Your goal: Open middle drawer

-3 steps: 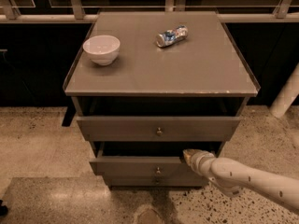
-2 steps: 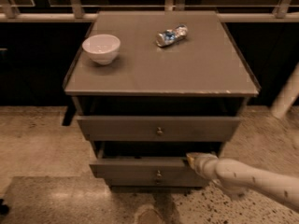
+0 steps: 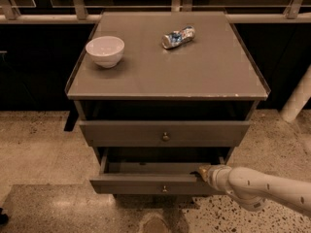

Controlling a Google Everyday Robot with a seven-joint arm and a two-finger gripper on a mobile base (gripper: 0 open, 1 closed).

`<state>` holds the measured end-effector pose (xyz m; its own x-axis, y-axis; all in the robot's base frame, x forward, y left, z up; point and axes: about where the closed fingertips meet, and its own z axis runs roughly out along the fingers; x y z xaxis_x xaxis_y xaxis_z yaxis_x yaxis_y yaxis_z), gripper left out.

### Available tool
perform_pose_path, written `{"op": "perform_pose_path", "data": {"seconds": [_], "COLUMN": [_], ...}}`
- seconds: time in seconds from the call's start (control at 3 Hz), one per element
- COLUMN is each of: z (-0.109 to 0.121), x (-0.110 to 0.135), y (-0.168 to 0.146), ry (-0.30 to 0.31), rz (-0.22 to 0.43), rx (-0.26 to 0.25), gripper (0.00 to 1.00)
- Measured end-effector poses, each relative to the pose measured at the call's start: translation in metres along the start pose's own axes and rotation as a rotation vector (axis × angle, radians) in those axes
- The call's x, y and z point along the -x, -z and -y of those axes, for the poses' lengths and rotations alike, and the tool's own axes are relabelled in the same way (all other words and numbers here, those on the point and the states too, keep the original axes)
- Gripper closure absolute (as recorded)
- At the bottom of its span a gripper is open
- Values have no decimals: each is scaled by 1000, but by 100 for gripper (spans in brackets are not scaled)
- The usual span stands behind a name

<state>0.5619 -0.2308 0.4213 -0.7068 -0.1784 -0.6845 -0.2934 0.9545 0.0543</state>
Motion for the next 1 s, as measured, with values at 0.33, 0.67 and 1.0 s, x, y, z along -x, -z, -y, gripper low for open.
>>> {"op": "perform_pose_path", "data": {"seconds": [0.33, 0.67, 1.0], "z": [0, -6, -15], "x": [0, 0, -13], "y": [0, -2, -4], "ry": [0, 53, 103], "rz": [0, -25, -80], "rx": [0, 15, 46], "gripper": [100, 100, 100]}}
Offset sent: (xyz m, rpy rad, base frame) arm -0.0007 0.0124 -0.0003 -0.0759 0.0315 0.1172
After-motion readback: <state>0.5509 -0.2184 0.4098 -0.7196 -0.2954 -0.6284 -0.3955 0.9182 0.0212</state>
